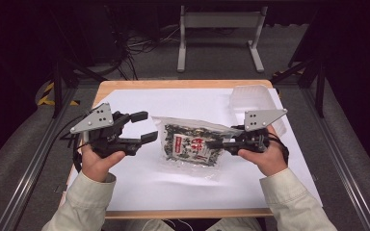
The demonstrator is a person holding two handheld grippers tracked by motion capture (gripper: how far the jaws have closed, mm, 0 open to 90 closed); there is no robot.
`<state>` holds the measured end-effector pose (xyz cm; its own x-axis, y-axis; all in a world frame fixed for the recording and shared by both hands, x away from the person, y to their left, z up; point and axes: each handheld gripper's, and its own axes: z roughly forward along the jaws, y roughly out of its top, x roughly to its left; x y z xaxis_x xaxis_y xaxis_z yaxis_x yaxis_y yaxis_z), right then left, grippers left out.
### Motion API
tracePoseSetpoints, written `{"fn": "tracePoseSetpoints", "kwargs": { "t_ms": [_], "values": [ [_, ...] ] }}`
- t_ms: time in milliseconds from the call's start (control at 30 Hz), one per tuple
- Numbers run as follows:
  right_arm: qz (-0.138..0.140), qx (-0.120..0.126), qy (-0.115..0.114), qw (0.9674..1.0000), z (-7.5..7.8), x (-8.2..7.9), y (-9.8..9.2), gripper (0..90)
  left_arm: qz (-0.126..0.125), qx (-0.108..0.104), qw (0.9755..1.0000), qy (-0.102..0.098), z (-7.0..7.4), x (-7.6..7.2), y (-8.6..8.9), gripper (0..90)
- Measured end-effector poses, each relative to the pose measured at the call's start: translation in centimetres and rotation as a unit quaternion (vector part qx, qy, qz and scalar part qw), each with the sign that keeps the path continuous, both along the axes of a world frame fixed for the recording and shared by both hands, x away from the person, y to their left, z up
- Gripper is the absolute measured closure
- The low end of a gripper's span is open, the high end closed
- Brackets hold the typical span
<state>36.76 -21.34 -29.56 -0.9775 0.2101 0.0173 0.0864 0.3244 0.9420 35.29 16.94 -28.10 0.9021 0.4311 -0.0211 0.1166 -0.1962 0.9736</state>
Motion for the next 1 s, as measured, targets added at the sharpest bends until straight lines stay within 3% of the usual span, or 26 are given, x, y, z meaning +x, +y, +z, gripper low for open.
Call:
{"fn": "tracePoseSetpoints", "kwargs": {
  "t_ms": [267,500,667,767,1000],
  "values": [
    [-0.037,-0.001,-0.004,0.9993,1.1,0.4,-1.7,76.0,0.040,0.035,0.9983,0.023,-3.0,1.3,0.6,27.6],
    [-0.080,-0.003,-0.008,0.9967,2.2,1.3,-3.2,76.0,0.067,0.042,0.9961,0.040,-6.0,2.4,1.5,24.2],
    [-0.098,-0.001,-0.007,0.9951,2.9,1.9,-4.0,76.0,0.072,0.051,0.9949,0.048,-7.3,2.9,2.2,22.9],
    [-0.113,-0.004,-0.009,0.9936,3.6,2.4,-4.4,76.0,0.075,0.042,0.9943,0.064,-8.6,3.5,3.0,22.2],
    [-0.133,-0.001,-0.010,0.9911,4.5,3.2,-5.0,76.0,0.093,0.033,0.9925,0.072,-10.1,4.1,3.9,20.3]
  ]
}}
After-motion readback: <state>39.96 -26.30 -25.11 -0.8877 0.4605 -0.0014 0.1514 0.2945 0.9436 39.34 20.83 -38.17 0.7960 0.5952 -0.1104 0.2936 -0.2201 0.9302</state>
